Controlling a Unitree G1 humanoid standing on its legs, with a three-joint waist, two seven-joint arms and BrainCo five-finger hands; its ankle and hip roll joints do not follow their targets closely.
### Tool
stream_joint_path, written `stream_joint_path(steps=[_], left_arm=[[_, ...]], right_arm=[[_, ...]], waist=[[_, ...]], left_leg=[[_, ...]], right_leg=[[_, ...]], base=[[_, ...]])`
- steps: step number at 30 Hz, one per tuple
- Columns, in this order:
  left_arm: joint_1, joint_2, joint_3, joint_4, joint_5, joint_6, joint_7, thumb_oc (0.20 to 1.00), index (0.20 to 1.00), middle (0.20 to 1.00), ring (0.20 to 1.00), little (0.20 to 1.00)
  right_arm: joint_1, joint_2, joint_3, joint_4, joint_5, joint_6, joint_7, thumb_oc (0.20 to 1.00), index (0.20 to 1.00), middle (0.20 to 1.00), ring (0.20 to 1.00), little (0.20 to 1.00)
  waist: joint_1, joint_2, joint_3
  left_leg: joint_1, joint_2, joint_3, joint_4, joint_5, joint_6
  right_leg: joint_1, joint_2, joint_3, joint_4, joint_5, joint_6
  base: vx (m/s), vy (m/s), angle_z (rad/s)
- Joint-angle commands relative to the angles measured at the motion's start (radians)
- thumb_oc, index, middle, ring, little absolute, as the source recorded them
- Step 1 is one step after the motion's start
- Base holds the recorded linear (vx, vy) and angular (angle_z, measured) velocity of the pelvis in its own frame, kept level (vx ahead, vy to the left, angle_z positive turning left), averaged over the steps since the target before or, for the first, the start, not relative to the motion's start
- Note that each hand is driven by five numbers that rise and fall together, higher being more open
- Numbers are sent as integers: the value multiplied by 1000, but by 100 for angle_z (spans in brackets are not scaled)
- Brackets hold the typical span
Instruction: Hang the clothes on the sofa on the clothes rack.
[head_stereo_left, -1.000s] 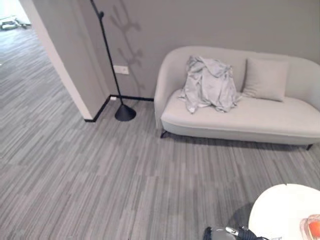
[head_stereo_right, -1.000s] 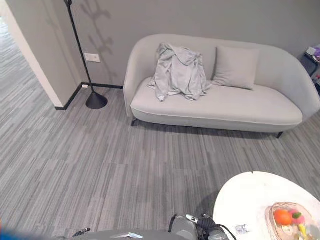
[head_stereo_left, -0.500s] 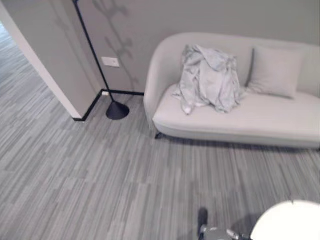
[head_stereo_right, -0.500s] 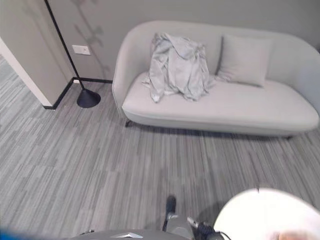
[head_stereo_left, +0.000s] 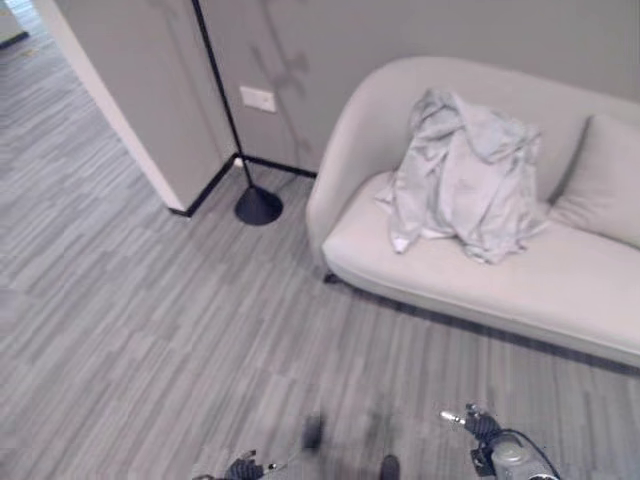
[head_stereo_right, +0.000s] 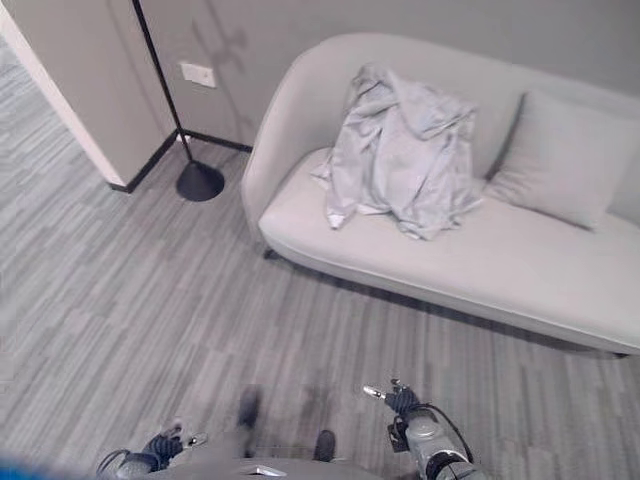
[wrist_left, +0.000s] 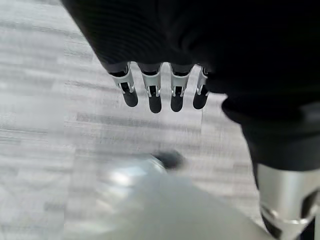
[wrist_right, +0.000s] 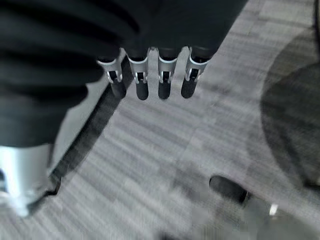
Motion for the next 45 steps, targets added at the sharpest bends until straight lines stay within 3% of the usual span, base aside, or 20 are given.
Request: stream_joint_path(steps=[1,2,7,10,13,14,15,17,20,21,23,26,29,30,31,32,35,37,41,45], left_arm=[[-19,9,0,40,-7,-6,7,1000,1000,1000,1000,1000],[-4,16,12,56,17,8,0,1000,1000,1000,1000,1000],[-4,27,10,57,35,18,-5,1000,1000,1000,1000,1000],[-18,43,0,14,10,15,-6,1000,1000,1000,1000,1000],[-25,47,-17,1,9,14,2,1000,1000,1000,1000,1000],[-26,52,-12,-4,-1,12,1,1000,1000,1000,1000,1000],[-26,60,3,-8,-16,3,2,1000,1000,1000,1000,1000],[-33,63,3,-7,-16,-4,11,1000,1000,1000,1000,1000],[-32,61,9,0,-16,-9,16,1000,1000,1000,1000,1000],[-29,51,19,5,-21,-15,20,1000,1000,1000,1000,1000],[-27,37,19,16,-16,-19,21,1000,1000,1000,1000,1000],[-30,22,-5,29,13,-15,15,1000,1000,1000,1000,1000],[-32,21,-11,33,20,-13,13,1000,1000,1000,1000,1000],[-36,27,-21,42,44,-12,10,1000,1000,1000,1000,1000],[-36,27,-21,42,44,-12,10,1000,1000,1000,1000,1000],[-36,28,-21,50,46,-6,7,1000,1000,1000,1000,1000],[-24,27,-18,59,42,-4,11,1000,1000,1000,1000,1000],[-25,24,-10,46,6,-7,16,1000,1000,1000,1000,1000],[-46,31,-25,7,-27,-15,26,1000,1000,1000,1000,1000],[-74,24,-45,-18,-41,-30,31,1000,1000,1000,1000,1000]], right_arm=[[21,-20,2,2,2,-13,-8,1000,1000,1000,1000,1000],[27,-1,15,2,-21,-2,-2,1000,1000,1000,1000,1000],[28,16,21,4,-36,5,11,1000,1000,1000,1000,1000],[12,15,23,-13,-37,5,18,1000,1000,1000,1000,1000],[21,17,13,-18,-44,2,11,1000,1000,1000,1000,1000],[26,17,17,-24,-48,2,11,1000,1000,1000,1000,1000],[32,14,22,-34,-53,4,10,1000,1000,1000,1000,1000],[29,14,19,-37,-52,5,7,1000,1000,1000,1000,1000],[26,13,7,-32,-42,10,6,1000,1000,1000,1000,1000],[20,9,-34,-31,-2,10,0,1000,1000,1000,1000,1000],[17,7,-42,-20,-2,11,-5,1000,1000,1000,1000,1000],[25,2,-38,-10,-21,15,-10,1000,1000,1000,1000,1000],[29,1,-38,-9,-21,15,-9,1000,1000,1000,1000,1000],[36,4,-43,-11,-24,19,-8,1000,1000,1000,1000,1000],[36,5,-42,-11,-24,19,-8,1000,1000,1000,1000,1000],[35,10,-36,-5,-30,17,-7,1000,1000,1000,1000,1000],[47,12,-31,-1,-32,13,-5,1000,1000,1000,1000,1000],[57,2,-35,-10,-7,-1,-2,1000,1000,1000,1000,1000],[54,-15,-15,-20,8,-17,-12,1000,1000,1000,1000,1000],[22,-48,-7,-27,12,-17,-6,1000,1000,1000,1000,1000]], waist=[[14,15,7],[21,18,-17],[5,-21,-30],[-11,28,-2],[-25,67,10],[-16,71,10],[0,57,7],[9,48,7],[9,41,4],[-14,64,12],[-35,96,29],[-57,94,43],[-66,89,49],[-72,57,39],[-73,57,40],[-84,30,22],[-96,26,4],[-107,32,-9],[-85,54,-16],[-74,51,-45]], left_leg=[[-35,-24,27,-56,-38,-21],[11,-3,37,-56,1,-12],[84,-21,86,-56,-11,14],[174,-15,107,-56,-31,50],[249,-9,125,-56,-67,72],[267,-15,117,-56,-83,74],[281,-31,95,-56,-105,78],[294,-35,91,-56,-123,78],[302,-35,87,-56,-141,78],[333,-18,86,-56,-160,77],[382,22,83,-56,-190,67],[413,51,88,-56,-203,50],[429,61,79,-56,-214,44],[431,67,71,-56,-224,22],[432,67,70,-56,-224,22],[444,107,86,-56,-238,-8],[444,164,91,-56,-234,-41],[398,229,53,-56,-176,-75],[337,333,-46,-56,53,-114],[262,241,-74,-56,-3,-65]], right_leg=[[-85,24,-60,18,-10,101],[-57,46,-38,18,-26,97],[9,4,-42,18,47,127],[-102,-34,-56,375,52,155],[-179,-92,-122,569,80,148],[-171,-131,-157,551,67,135],[-133,-180,-202,415,58,123],[-131,-197,-211,326,81,131],[-149,-207,-180,179,122,149],[-238,-244,-134,59,165,175],[-345,-283,-80,18,163,206],[-392,-308,-73,18,193,210],[-376,-306,-75,18,206,210],[-320,-289,-93,18,229,210],[-318,-289,-94,18,229,210],[-298,-277,-119,18,259,210],[-274,-250,-148,18,278,210],[-248,-198,-183,34,242,210],[-234,-101,-201,48,169,167],[-213,-103,-224,18,147,162]], base=[[629,217,-33],[515,160,-36],[490,176,-25],[530,402,-22],[389,256,-71],[486,156,0],[375,85,0],[269,-15,-5],[285,-61,-29],[320,-37,-21],[436,-101,-15],[367,-192,-6],[339,-255,17],[344,-290,32],[678,-654,75],[473,-505,91],[451,-487,61],[415,-449,-14],[254,-321,0],[209,-142,2]])
